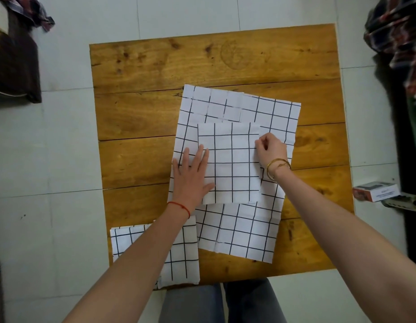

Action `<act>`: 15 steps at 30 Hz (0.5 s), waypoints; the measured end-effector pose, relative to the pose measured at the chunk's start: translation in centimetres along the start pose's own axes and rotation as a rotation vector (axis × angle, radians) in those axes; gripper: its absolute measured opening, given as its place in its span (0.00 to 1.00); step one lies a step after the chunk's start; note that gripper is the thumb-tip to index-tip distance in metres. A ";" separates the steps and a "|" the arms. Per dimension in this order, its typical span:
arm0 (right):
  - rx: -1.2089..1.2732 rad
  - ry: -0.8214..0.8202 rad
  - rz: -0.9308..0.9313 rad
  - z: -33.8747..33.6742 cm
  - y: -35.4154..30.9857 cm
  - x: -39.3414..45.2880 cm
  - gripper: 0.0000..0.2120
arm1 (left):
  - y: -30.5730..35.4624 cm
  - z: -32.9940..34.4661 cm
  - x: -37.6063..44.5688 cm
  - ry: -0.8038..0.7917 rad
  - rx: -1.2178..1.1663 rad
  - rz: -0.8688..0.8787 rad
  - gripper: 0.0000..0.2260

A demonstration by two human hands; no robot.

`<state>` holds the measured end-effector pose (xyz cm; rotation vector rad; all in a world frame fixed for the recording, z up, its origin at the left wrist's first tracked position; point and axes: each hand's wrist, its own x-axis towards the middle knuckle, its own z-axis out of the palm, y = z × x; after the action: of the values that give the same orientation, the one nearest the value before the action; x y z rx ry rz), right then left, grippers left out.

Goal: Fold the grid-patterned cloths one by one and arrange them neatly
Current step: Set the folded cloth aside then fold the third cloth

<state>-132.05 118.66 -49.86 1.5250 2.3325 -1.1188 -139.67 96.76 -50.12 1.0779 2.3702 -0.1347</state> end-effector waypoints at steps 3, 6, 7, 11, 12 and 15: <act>-0.066 0.108 -0.060 0.0 -0.6 -0.5 0.08 | 0.1 0.4 0.0 0.006 0.009 0.005 0.42; -0.300 0.258 -0.355 0.3 -1.9 -1.1 0.11 | -0.1 -0.2 0.2 0.114 -0.036 0.019 0.37; -0.389 0.253 -0.471 0.6 -2.5 -1.3 0.14 | -0.1 -0.4 0.5 0.155 -0.036 0.026 0.34; -0.610 0.021 -0.762 3.4 -5.1 -1.9 0.24 | -0.3 -1.7 2.7 0.178 -0.043 -0.011 0.32; -0.689 -0.044 -0.782 4.2 -5.6 -2.1 0.26 | -0.4 -2.0 3.2 0.167 -0.033 -0.030 0.33; -0.869 -0.163 -0.761 5.7 -6.3 -2.1 0.29 | -0.7 -2.2 4.5 0.113 0.011 -0.054 0.33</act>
<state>-137.89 112.15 -49.68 0.2454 2.7400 -0.1576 -143.58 99.96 -50.56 1.0531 2.5033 -0.1088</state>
